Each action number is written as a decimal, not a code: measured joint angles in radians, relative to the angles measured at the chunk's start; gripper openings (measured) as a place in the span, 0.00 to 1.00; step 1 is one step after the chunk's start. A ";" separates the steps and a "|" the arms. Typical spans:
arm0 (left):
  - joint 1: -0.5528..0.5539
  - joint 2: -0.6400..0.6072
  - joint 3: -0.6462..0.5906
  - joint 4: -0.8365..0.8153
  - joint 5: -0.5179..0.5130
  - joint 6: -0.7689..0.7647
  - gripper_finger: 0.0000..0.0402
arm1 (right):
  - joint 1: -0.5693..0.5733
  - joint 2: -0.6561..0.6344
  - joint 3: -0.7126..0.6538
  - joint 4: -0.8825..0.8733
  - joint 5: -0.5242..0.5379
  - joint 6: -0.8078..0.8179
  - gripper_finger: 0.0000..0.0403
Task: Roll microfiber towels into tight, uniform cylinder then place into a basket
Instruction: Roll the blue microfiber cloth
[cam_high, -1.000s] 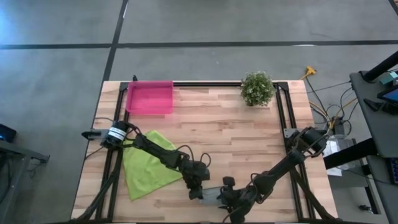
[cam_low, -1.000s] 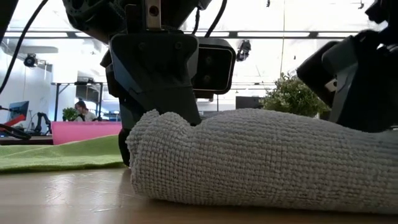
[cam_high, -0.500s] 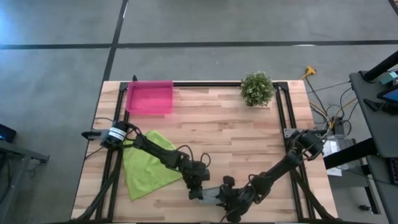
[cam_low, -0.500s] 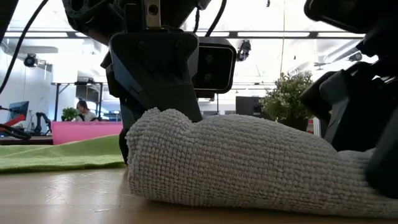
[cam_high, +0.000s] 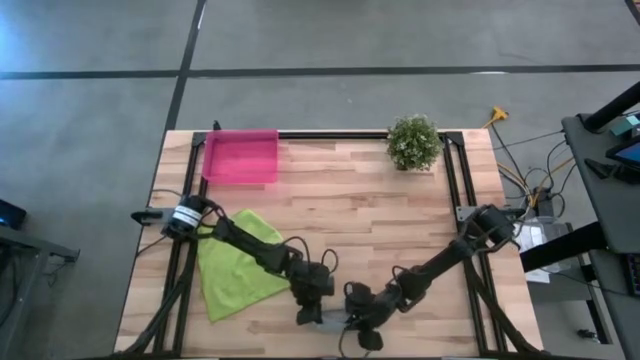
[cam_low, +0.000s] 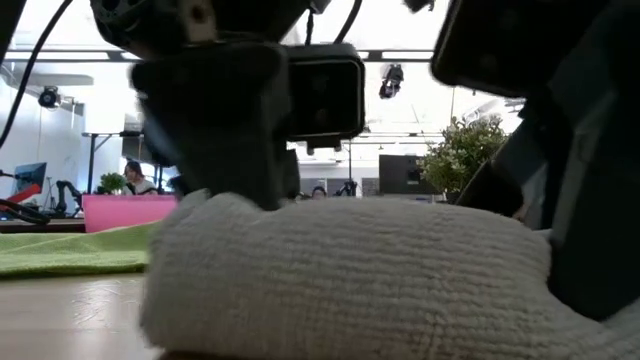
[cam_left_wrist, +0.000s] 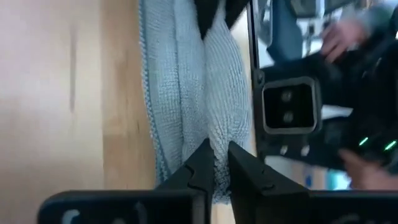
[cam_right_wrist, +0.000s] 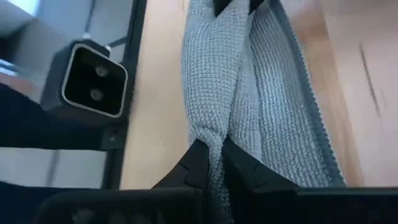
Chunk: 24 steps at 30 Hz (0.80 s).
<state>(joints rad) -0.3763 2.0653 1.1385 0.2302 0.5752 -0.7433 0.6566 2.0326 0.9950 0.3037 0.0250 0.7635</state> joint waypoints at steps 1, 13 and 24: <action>-0.004 -0.002 0.000 -0.015 -0.001 0.038 0.06 | -0.010 0.000 -0.004 0.009 -0.026 0.013 0.04; -0.009 -0.138 -0.020 -0.352 -0.152 0.298 0.39 | -0.096 0.019 -0.033 0.076 -0.294 0.086 0.04; -0.101 -0.321 -0.050 -0.185 -0.401 0.436 0.41 | -0.125 0.019 -0.033 0.066 -0.250 0.139 0.06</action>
<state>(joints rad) -0.4778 1.7440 1.0885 0.0456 0.1746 -0.3076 0.5313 2.0514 0.9623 0.3698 -0.2245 0.9022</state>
